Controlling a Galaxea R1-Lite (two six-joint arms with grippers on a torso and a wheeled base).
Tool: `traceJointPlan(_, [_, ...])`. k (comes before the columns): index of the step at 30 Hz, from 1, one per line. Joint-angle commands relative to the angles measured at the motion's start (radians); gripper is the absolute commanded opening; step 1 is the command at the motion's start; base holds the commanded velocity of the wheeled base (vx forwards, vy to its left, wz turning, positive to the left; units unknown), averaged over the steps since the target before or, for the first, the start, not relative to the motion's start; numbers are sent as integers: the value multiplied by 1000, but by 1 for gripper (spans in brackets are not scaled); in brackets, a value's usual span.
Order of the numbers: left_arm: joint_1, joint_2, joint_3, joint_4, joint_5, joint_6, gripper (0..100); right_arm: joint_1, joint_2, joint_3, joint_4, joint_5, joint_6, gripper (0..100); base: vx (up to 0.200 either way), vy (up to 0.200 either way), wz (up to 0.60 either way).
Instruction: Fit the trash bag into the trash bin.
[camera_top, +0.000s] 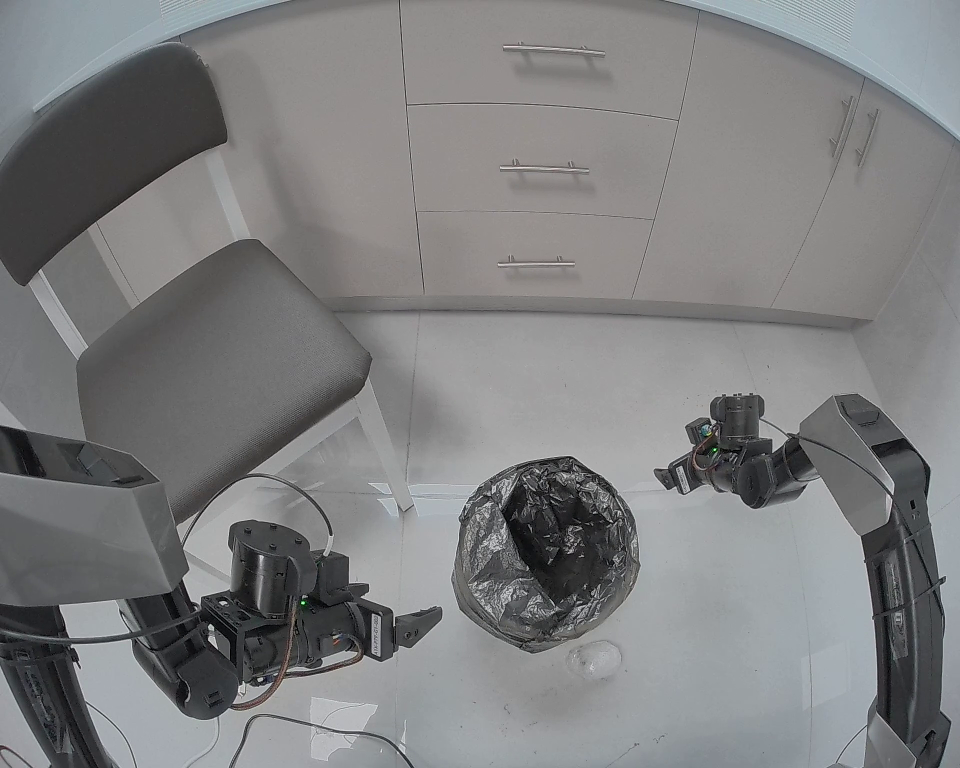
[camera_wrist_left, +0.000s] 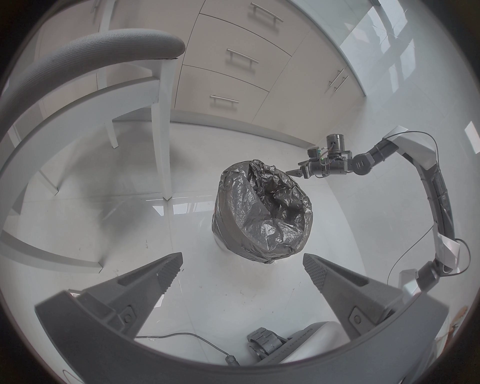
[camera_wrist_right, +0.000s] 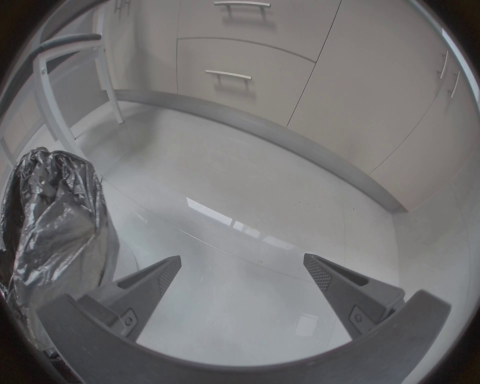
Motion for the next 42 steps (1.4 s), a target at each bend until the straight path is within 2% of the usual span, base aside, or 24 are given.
traceJointPlan(1, [5, 25, -4, -3, -1, 0, 100, 2, 109, -234, 186, 26, -7, 100, 0, 0, 0])
traceJointPlan(8, [6, 40, -15, -3, 0, 0, 100, 10, 197, -392, 311, 33, -9, 100, 0, 0, 0])
traceJointPlan(9, [6, 45, -16, -3, 0, 0, 100, 10, 224, -403, 370, 36, -10, 100, 0, 0, 0])
traceJointPlan(17, [6, 72, -24, -3, 2, 1, 100, 7, 350, -403, 574, 36, -16, 100, 0, 0, 0])
traceJointPlan(19, [8, 83, -27, -14, 2, 1, 100, 4, 422, -403, 676, 36, -15, 100, 0, 0, 0])
traceJointPlan(22, [8, 89, -24, -31, 2, 0, 100, 5, 444, -403, 722, 36, -12, 100, 0, 0, 0])
traceJointPlan(23, [8, 97, -18, -55, 2, 0, 100, 8, 444, -403, 803, 36, -9, 100, 0, 0, 0])
traceJointPlan(25, [8, 106, -18, -62, 2, 0, 100, 13, 444, -403, 844, 38, -5, 100, 0, 0, 0])
traceJointPlan(30, [6, 117, -18, -65, 2, 1, 100, 31, 444, -403, 857, 38, -4, 100, 0, 0, 0])
traceJointPlan(36, [8, 115, -18, -65, 2, 0, 100, 94, 444, -403, 858, 40, 1, 100, 0, 0, 0])
traceJointPlan(42, [6, 117, -18, -65, 2, 1, 100, 139, 444, -403, 923, 40, 48, 100, 0, 0, 0])
